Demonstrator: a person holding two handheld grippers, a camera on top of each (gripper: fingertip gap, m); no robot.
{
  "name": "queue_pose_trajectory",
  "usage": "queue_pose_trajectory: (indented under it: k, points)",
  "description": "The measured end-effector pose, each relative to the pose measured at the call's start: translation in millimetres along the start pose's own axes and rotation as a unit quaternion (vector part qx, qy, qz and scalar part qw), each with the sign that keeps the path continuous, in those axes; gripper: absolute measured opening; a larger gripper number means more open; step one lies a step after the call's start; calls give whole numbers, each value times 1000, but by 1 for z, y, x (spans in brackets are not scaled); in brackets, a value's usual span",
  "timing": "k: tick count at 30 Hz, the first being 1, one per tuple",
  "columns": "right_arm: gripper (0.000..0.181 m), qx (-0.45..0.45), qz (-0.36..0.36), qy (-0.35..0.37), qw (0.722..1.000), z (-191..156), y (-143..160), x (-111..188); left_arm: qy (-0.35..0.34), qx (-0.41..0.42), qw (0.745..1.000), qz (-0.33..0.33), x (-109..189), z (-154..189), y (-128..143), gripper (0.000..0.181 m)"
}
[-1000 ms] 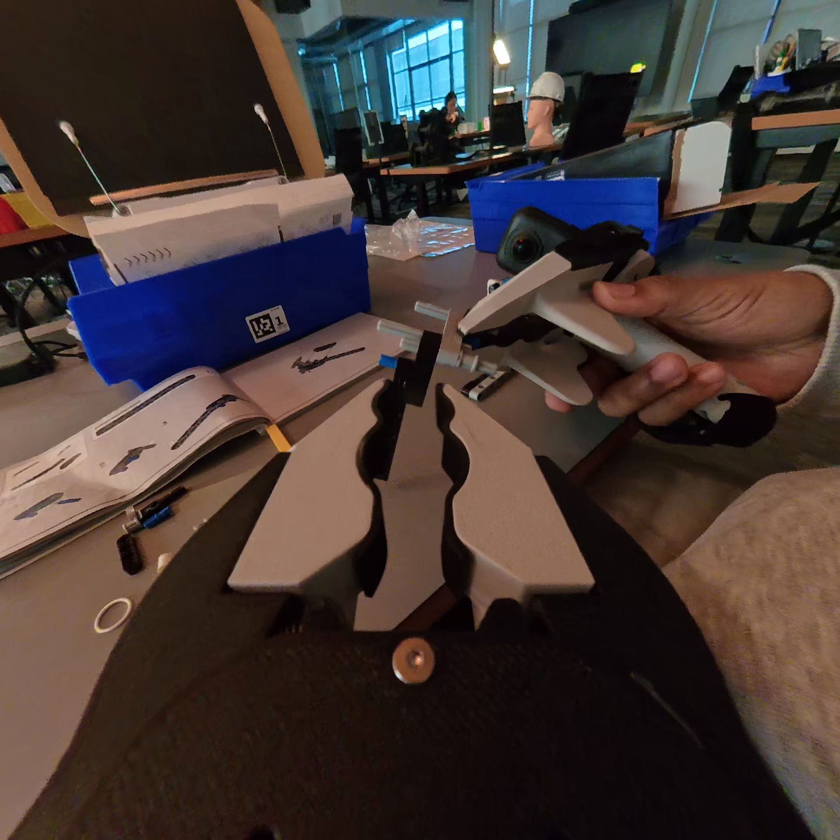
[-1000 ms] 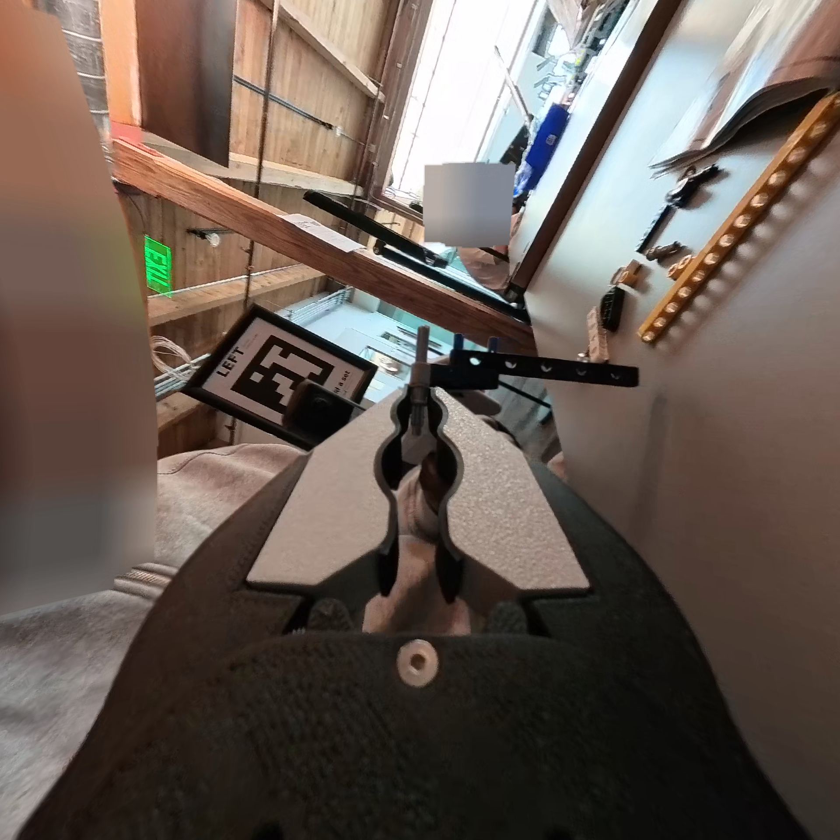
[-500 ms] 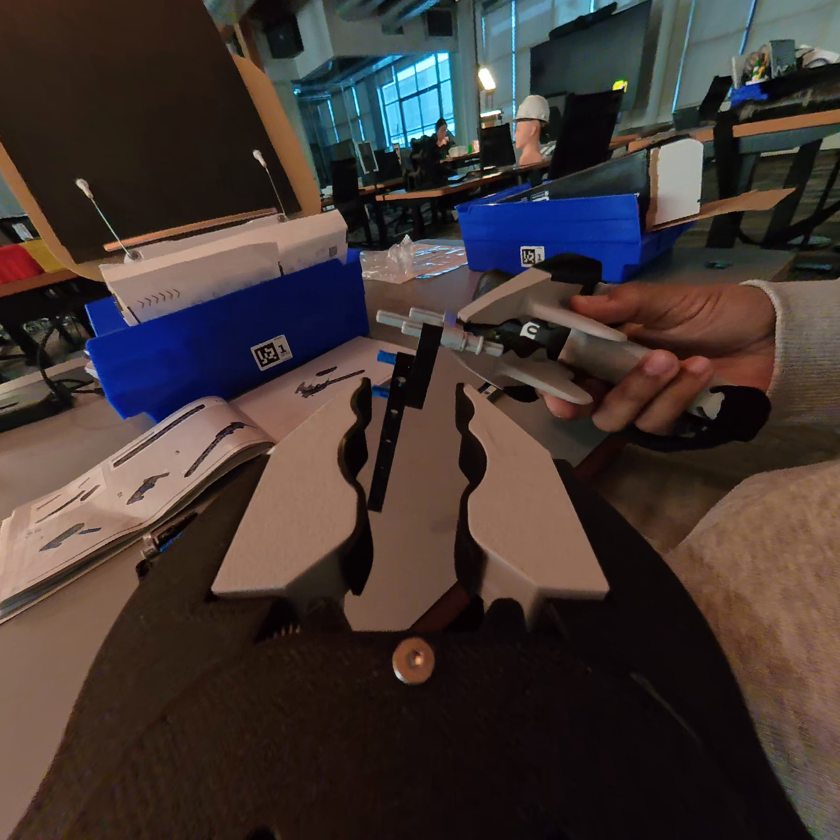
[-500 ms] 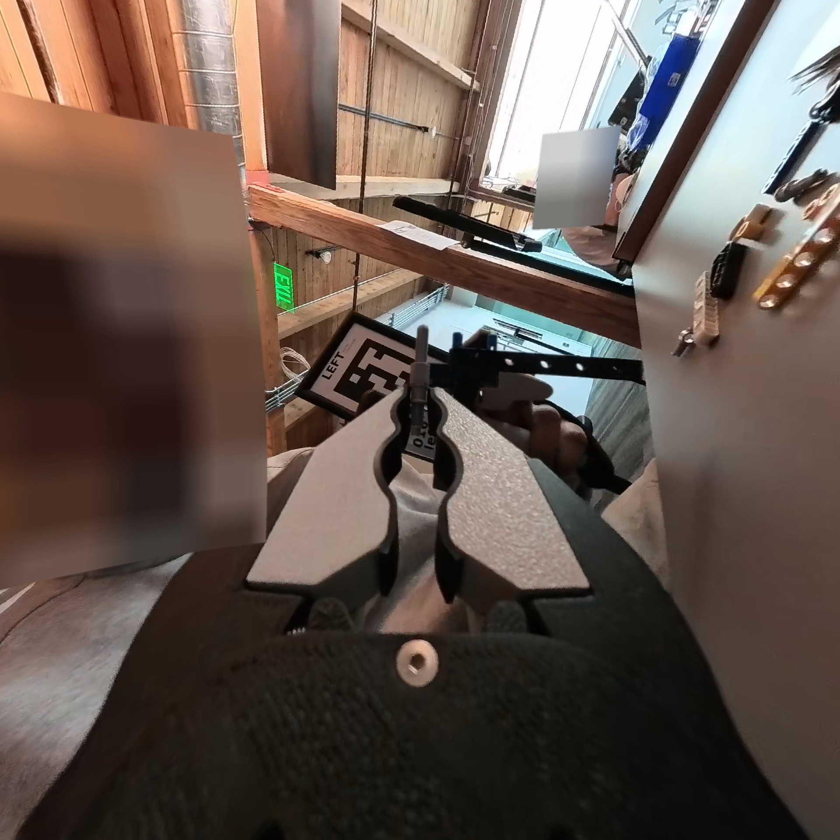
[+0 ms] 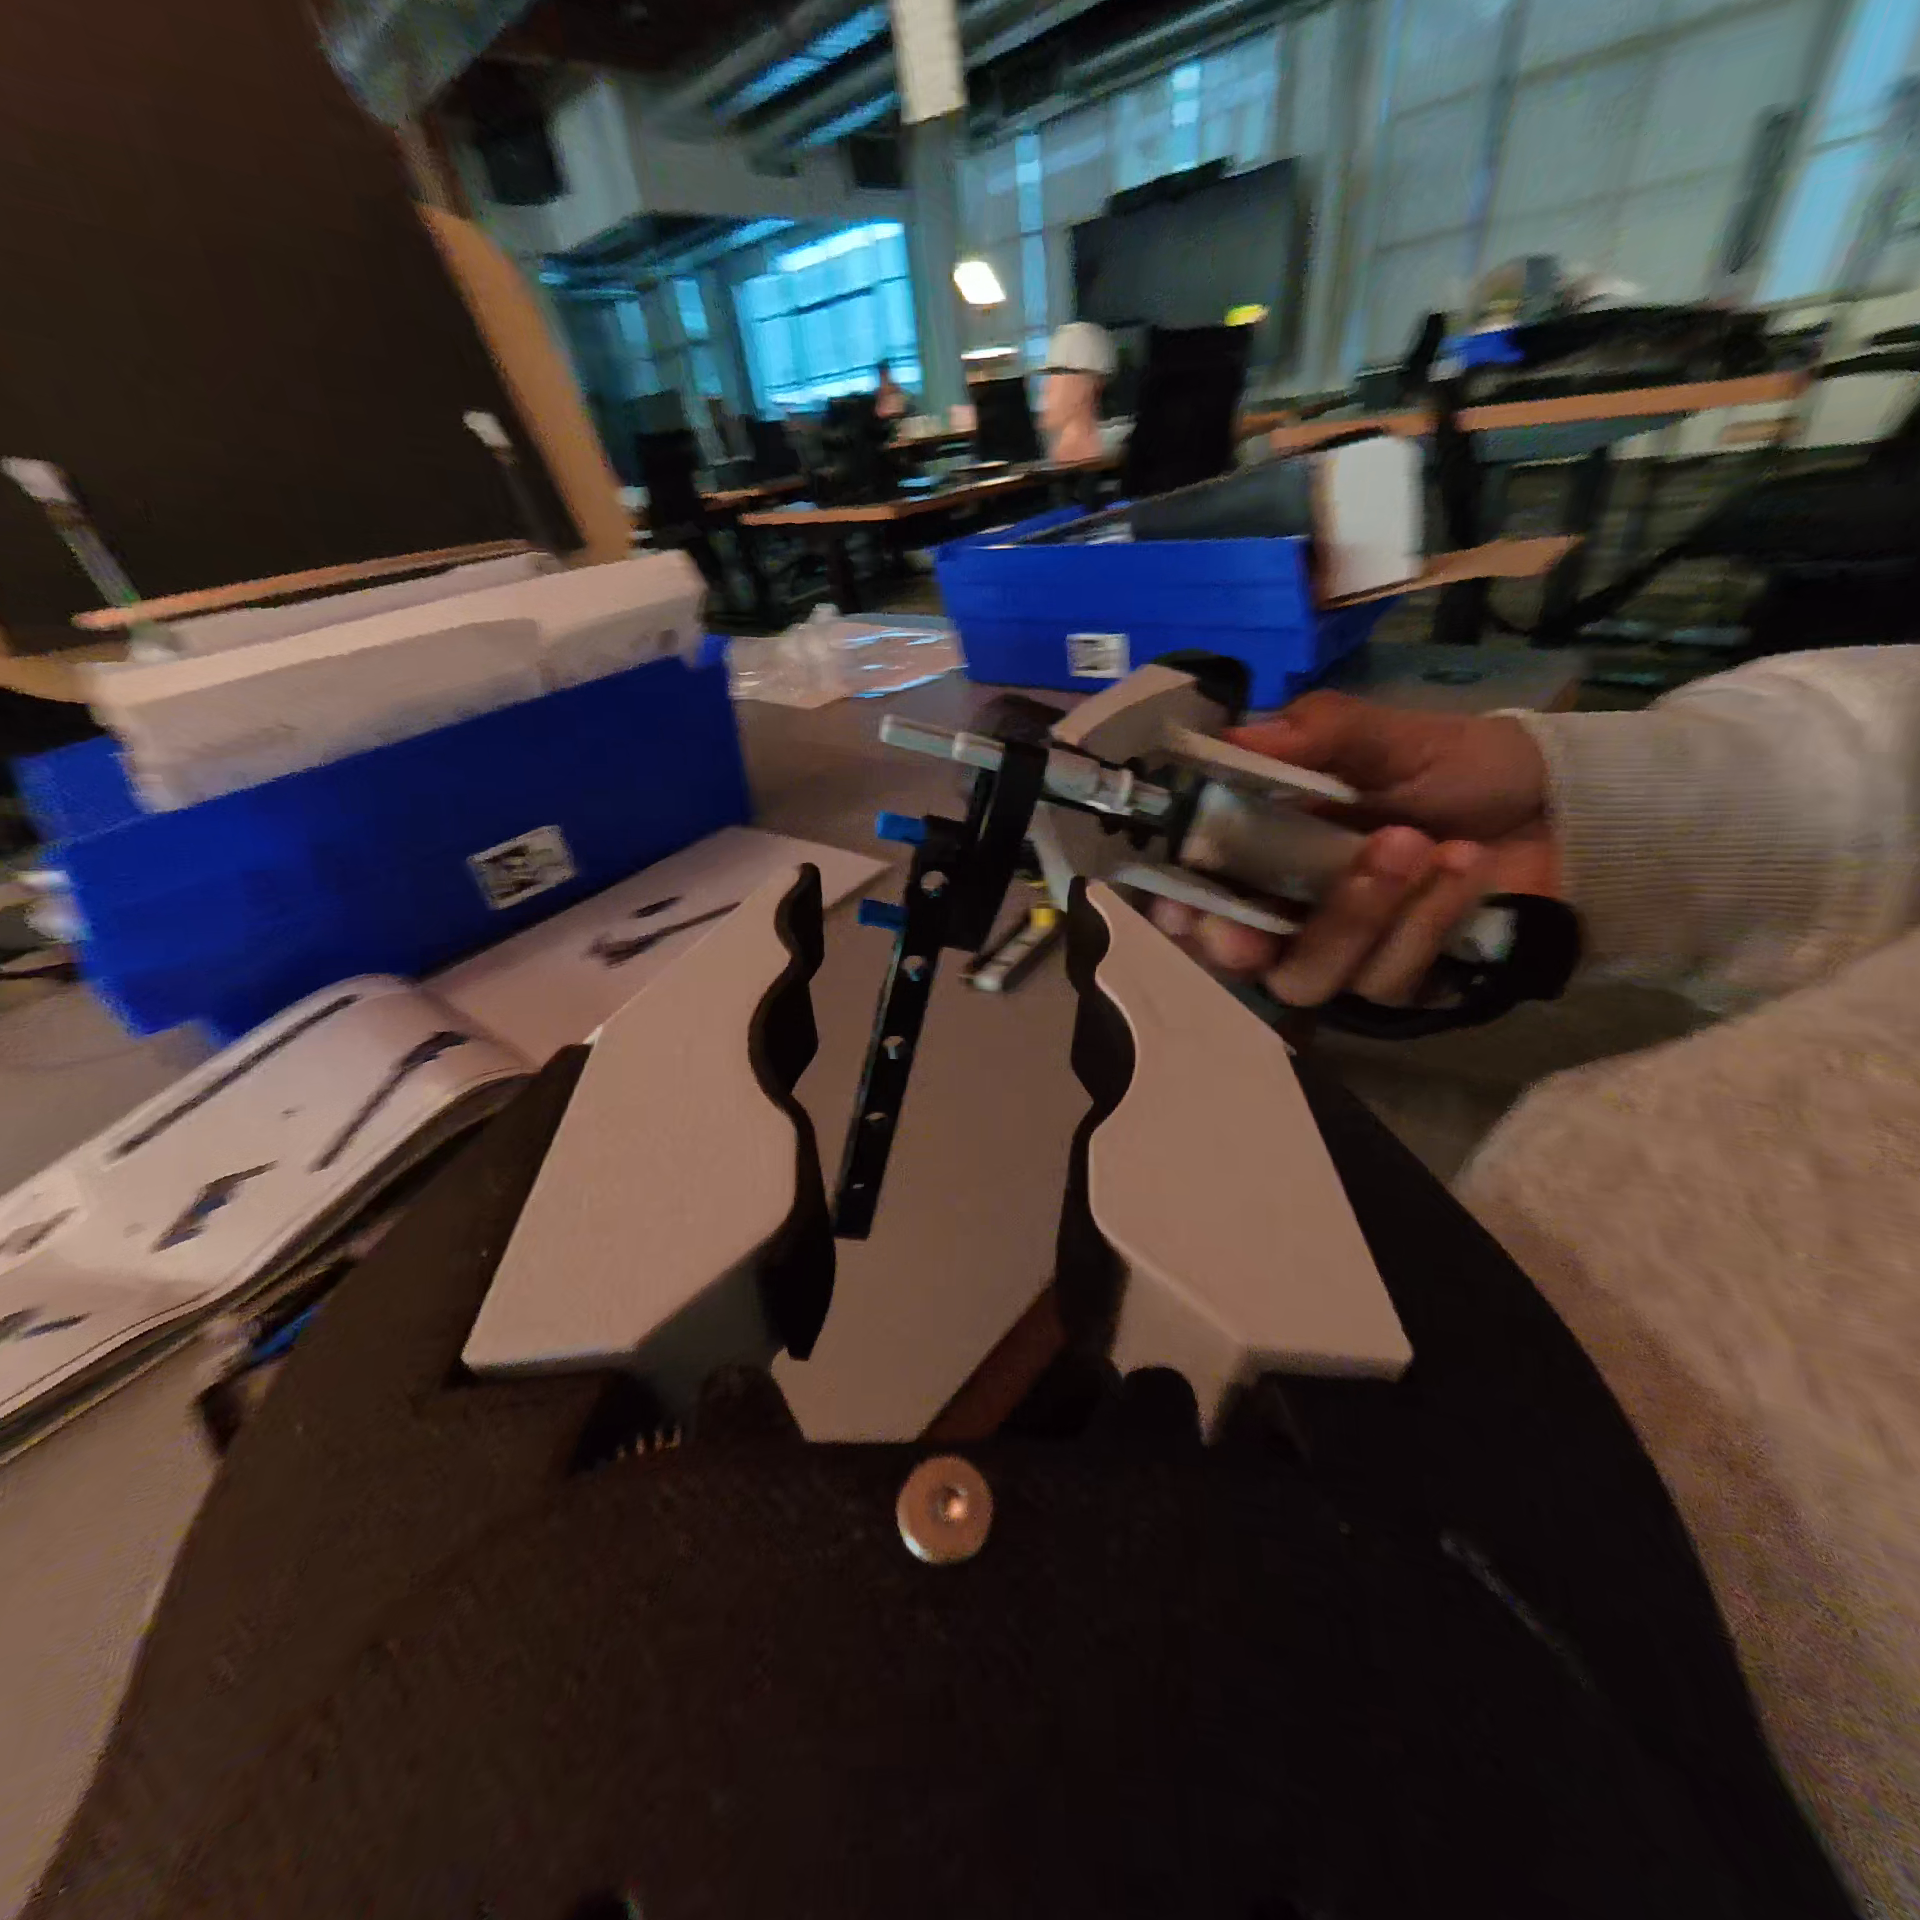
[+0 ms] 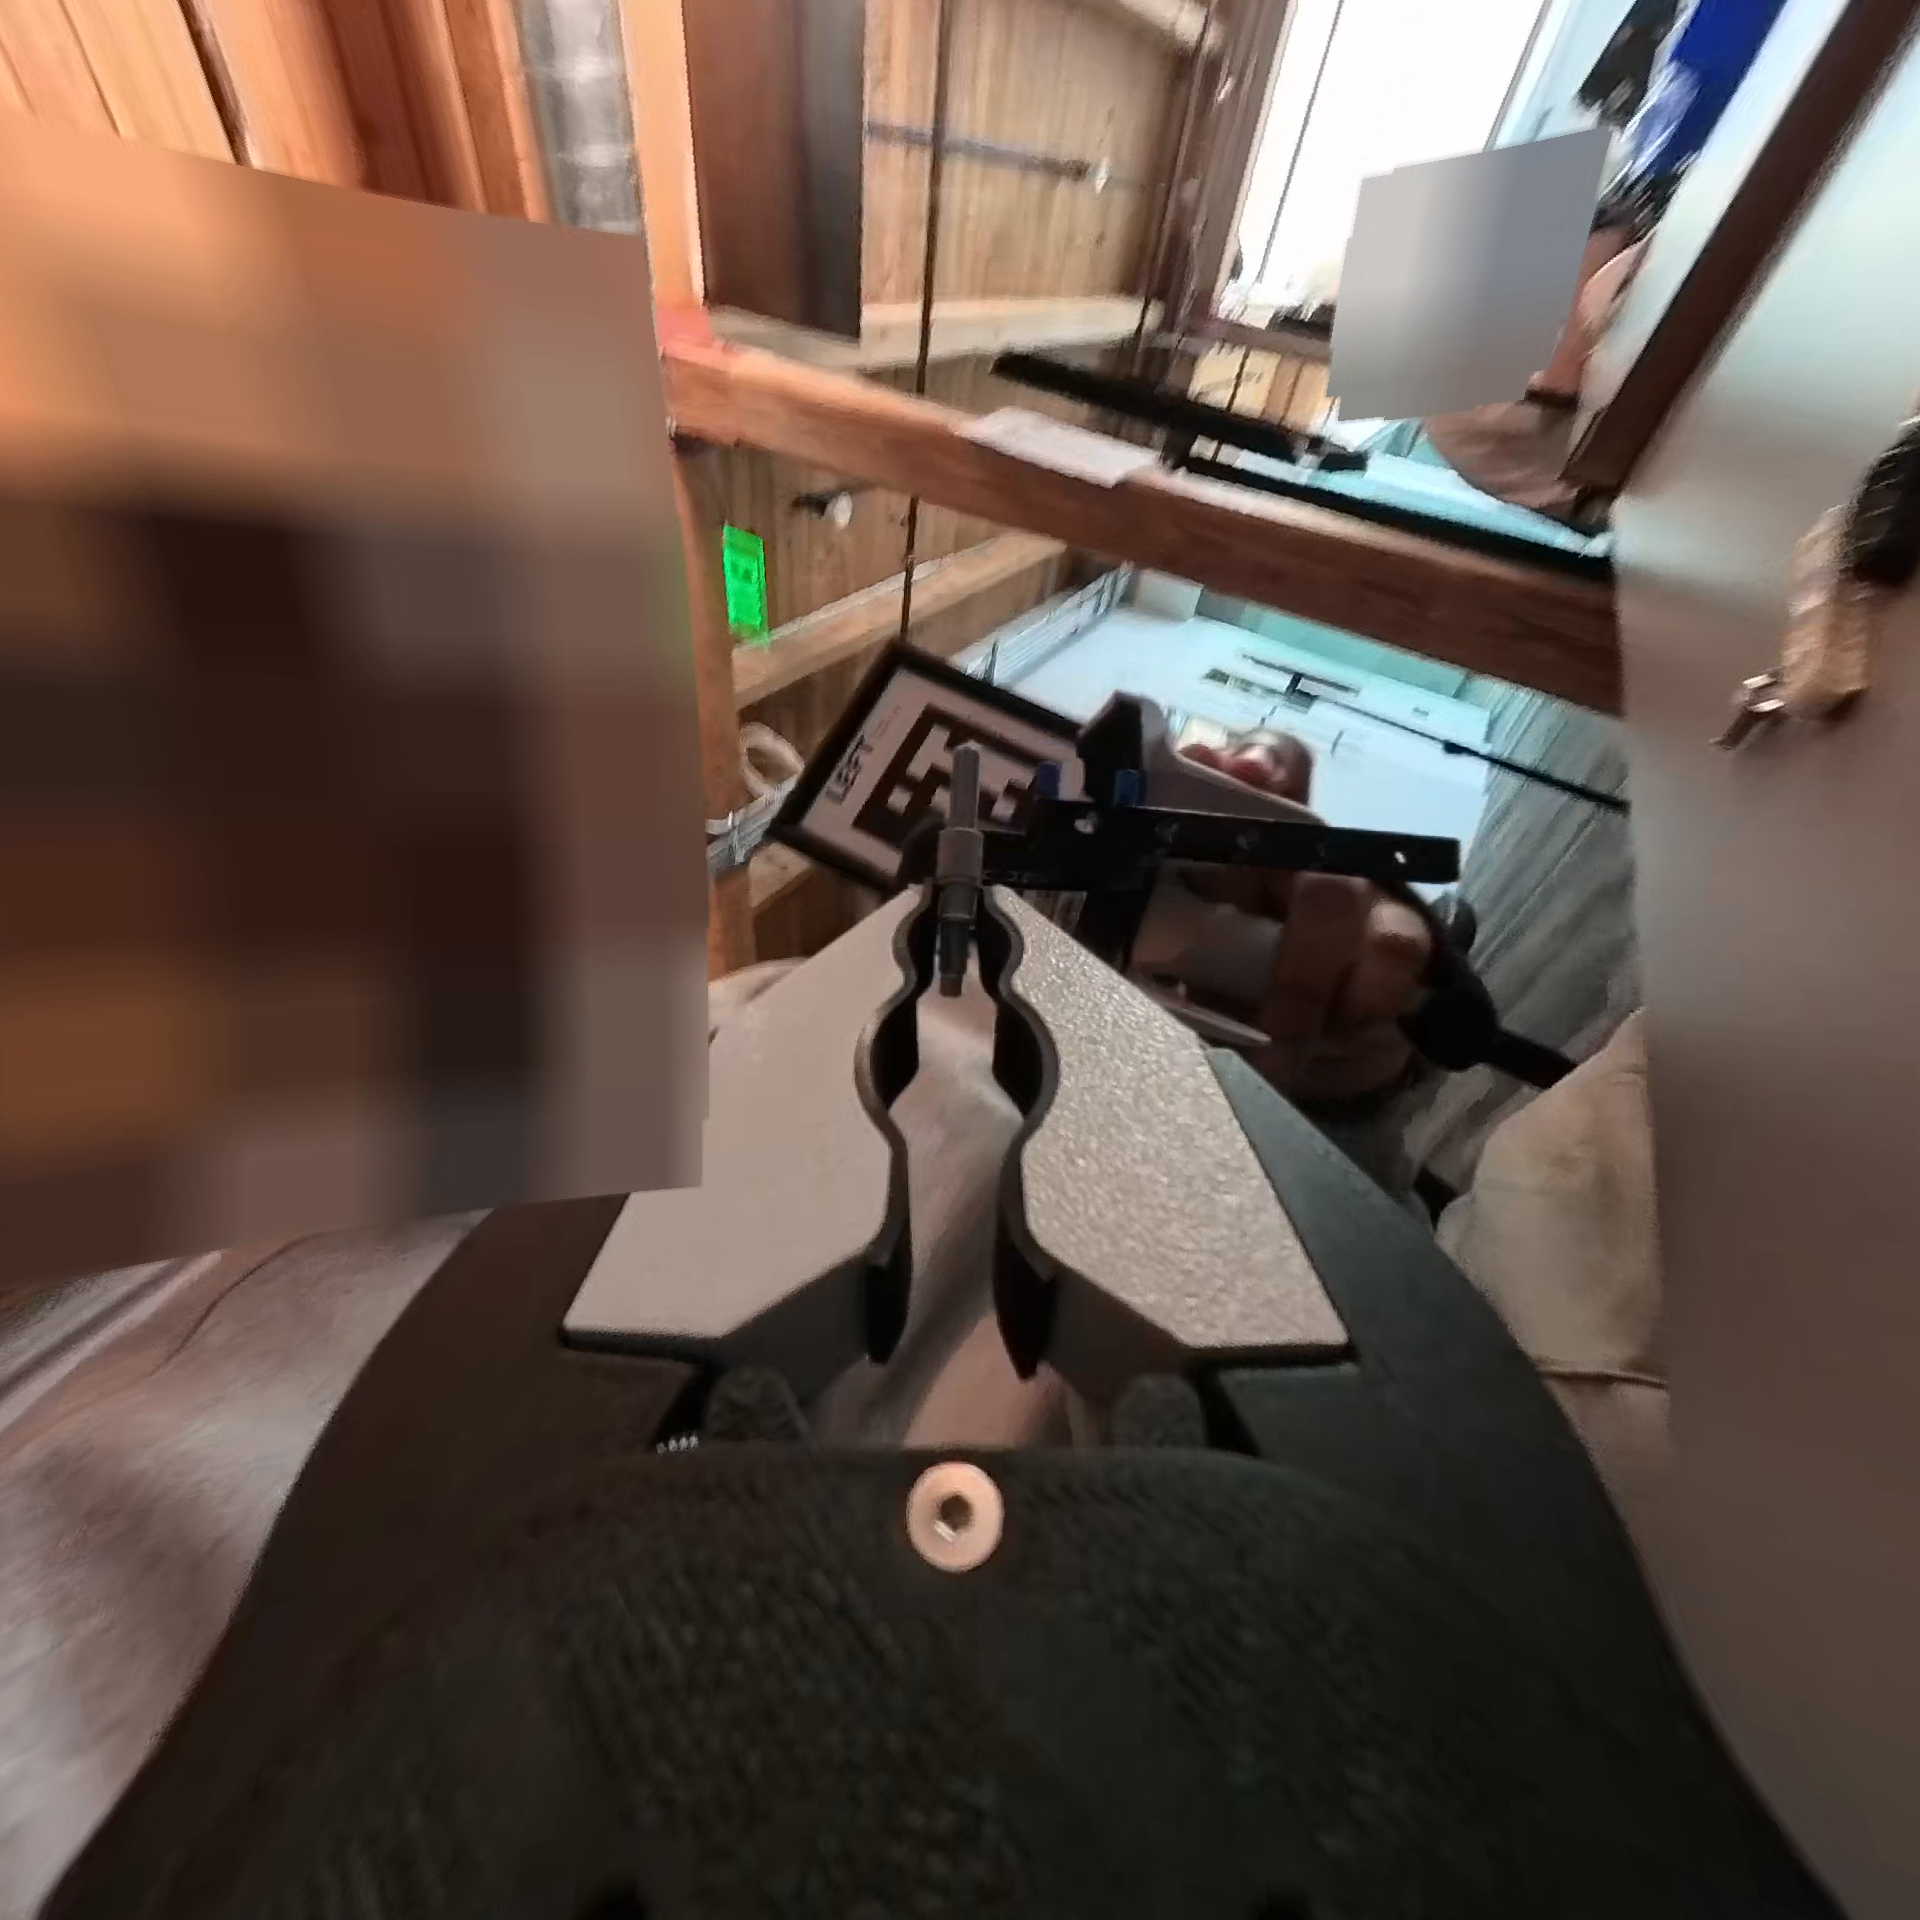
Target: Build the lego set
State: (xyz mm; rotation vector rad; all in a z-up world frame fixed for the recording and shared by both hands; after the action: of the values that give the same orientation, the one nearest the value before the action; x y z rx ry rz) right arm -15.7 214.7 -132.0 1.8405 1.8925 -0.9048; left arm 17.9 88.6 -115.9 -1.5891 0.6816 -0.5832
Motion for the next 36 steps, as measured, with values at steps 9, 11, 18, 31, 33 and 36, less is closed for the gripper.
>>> queue_pose_trajectory:
  k: [9,11,18,31,33,36]
  points:
    - [6,13,-131,-11,991,-20,14,-1,261,171,948,-61,18,-1,-2,32]
    - [6,-6,-142,-33,989,-21,18,-2,281,179,940,-72,20,0,0,30]
    - [6,-82,-168,-44,981,-6,33,-4,334,151,925,-96,24,16,4,13]
    - [6,-94,-159,-44,982,-4,32,-4,327,123,932,-97,24,20,8,5]
    - [6,-95,-160,-43,982,-3,32,-4,330,126,931,-97,24,19,8,10]
    - [6,-96,-163,-28,982,0,33,-3,338,146,926,-84,25,18,4,28]
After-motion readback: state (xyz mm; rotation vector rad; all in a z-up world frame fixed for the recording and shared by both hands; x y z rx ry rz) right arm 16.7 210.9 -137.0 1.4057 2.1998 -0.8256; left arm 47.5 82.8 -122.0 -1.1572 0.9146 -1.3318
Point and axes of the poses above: each gripper's, where its closed fingertips meet, x back along the fingers, y out of its underside, z = x × y across the jaws, the point moved 7 cm from there along x, back along the fingers, and after that the axes turned 11 degrees about -y, right-handed, at the moved point
